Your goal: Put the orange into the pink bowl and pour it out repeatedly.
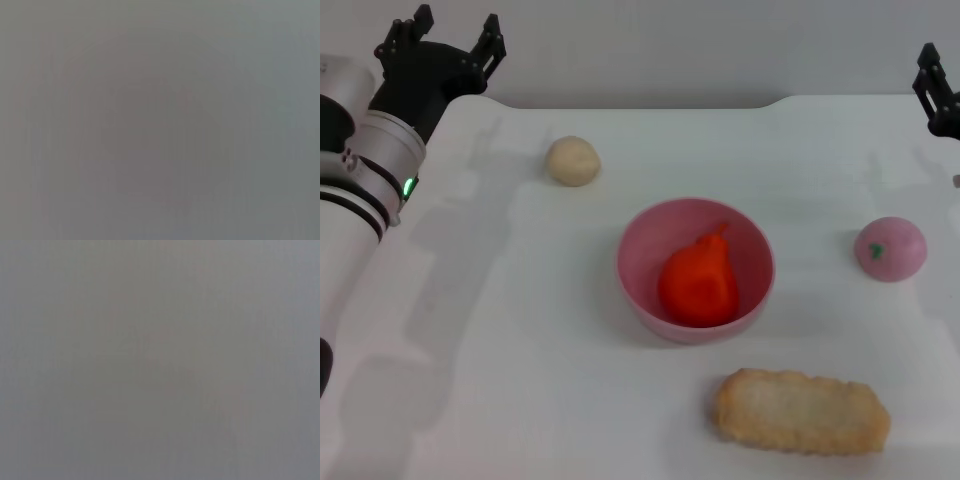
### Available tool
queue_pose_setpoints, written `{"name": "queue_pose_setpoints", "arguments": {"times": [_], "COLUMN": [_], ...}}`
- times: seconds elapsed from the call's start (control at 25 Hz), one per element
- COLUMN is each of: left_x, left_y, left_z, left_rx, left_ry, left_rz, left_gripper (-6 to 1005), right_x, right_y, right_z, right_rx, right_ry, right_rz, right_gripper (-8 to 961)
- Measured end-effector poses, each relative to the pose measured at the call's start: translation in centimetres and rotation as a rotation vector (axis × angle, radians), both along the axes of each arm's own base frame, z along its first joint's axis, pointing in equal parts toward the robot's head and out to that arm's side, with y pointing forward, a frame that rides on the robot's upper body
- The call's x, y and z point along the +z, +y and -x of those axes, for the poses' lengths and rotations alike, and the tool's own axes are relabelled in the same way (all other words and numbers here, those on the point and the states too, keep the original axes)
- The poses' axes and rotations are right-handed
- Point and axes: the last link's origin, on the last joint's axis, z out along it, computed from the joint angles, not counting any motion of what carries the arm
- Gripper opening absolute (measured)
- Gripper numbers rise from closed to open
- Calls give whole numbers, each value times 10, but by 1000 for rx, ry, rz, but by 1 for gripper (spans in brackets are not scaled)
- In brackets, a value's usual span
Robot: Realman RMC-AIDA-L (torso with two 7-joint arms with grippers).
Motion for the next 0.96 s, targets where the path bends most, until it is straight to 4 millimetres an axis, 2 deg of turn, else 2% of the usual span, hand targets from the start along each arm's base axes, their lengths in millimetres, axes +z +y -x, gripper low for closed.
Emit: {"name": "queue_pose_setpoints", "arguments": {"times": [0.4,0.96], "left_x": [0,-6], "left_y": [0,-3], "left_z": [3,-1], "left_rx": [8,-5], "left_ry": [-7,-1], "left_rz": [1,21], "left_gripper": [782,782], "right_x": [7,2], "right_y": [5,5], "right_z": [-6,-9], "right_rx": [-24,-37], "right_ry": [1,-3], "right_rz": [-17,-1], "right_gripper": [626,626]}}
